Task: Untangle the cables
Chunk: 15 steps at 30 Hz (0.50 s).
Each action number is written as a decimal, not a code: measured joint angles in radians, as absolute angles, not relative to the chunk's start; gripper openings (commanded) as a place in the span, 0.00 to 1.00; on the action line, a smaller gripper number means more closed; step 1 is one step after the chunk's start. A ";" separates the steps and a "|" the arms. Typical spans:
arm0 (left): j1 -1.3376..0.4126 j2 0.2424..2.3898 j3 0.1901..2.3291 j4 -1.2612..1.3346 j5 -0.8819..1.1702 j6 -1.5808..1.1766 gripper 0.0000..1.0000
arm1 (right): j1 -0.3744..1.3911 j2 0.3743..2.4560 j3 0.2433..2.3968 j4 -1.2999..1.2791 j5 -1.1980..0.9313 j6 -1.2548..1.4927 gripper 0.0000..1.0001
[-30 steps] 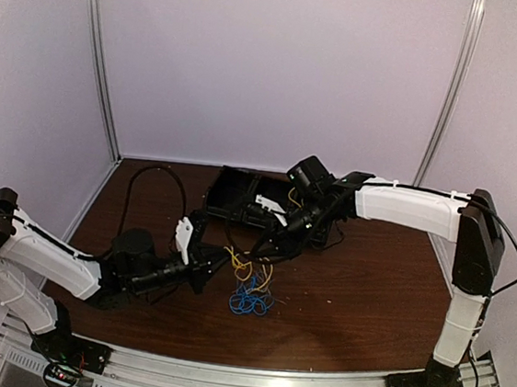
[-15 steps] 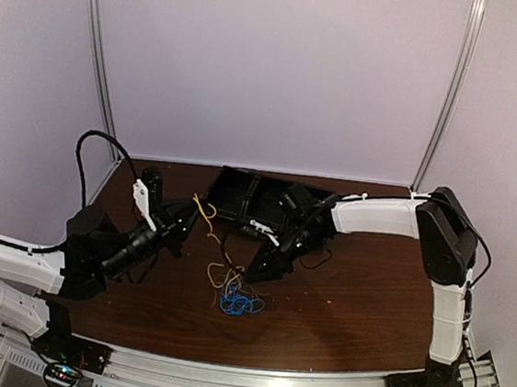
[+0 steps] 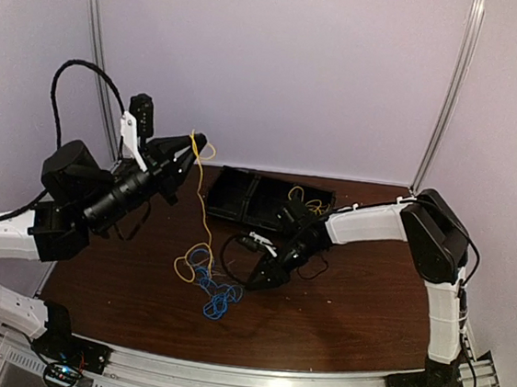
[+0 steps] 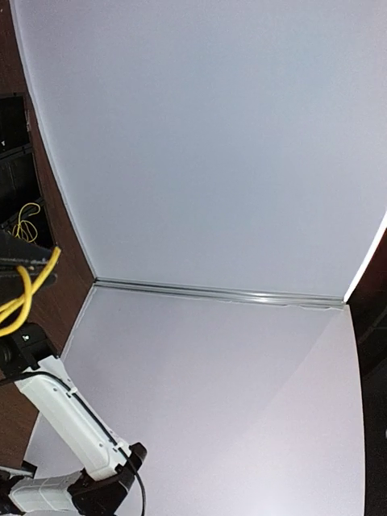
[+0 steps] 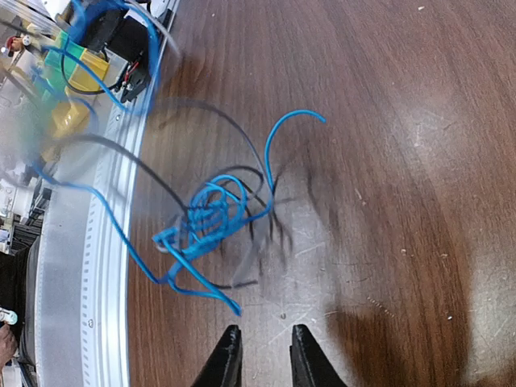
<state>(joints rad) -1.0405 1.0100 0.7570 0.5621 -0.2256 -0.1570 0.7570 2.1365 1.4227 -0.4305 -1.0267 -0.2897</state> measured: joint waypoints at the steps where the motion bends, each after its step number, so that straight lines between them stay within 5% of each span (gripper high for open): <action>1: -1.040 1.019 0.821 0.516 -0.223 -0.148 0.00 | 0.757 2.143 1.423 -0.429 -1.021 -0.287 0.20; 6: -1.040 1.076 1.102 0.352 -0.204 -0.099 0.00 | 0.756 2.162 1.422 -0.434 -1.002 -0.296 0.26; 15: -1.040 1.131 1.164 0.265 -0.202 -0.046 0.00 | 0.694 1.849 1.368 -0.472 -0.965 -0.419 0.62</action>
<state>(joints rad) -1.0405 1.1313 1.1645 0.2653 -0.2016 -0.0456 0.6937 1.8488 1.3682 -0.4721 -0.9646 -0.4194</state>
